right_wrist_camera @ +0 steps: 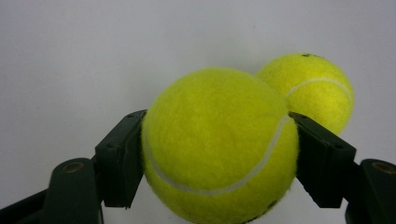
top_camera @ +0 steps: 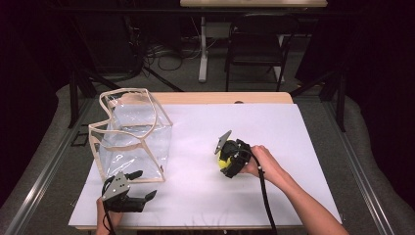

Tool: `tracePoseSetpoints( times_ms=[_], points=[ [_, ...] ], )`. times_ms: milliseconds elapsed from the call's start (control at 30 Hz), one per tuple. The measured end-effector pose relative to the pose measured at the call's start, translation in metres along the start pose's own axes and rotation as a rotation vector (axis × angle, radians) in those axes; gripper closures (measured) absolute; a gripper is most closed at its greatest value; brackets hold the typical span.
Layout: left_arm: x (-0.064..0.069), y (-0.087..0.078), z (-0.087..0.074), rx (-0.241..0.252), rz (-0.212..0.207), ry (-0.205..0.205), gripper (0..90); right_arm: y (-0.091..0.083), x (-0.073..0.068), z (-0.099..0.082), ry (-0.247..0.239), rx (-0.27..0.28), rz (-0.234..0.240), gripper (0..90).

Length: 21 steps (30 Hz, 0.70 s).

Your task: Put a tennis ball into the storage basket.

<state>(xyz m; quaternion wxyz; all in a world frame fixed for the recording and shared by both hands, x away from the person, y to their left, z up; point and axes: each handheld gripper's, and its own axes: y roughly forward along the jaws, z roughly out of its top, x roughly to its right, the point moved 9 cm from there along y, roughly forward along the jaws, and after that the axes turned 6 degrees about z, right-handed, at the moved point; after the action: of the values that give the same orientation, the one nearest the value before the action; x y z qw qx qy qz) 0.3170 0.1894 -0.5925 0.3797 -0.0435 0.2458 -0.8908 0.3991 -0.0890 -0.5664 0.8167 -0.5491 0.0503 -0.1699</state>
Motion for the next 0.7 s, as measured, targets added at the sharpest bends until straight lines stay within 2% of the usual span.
tracePoseSetpoints(
  times_ms=[67,700],
  points=[
    [0.0,0.0,0.0,0.0,0.001,0.0,15.8,0.0,-0.001,0.003,-0.015,-0.002,0.006,26.1],
    [0.002,0.0,0.0,-0.001,-0.006,0.007,15.8,-0.003,-0.002,0.019,-0.048,0.003,0.019,26.1]
  ],
)
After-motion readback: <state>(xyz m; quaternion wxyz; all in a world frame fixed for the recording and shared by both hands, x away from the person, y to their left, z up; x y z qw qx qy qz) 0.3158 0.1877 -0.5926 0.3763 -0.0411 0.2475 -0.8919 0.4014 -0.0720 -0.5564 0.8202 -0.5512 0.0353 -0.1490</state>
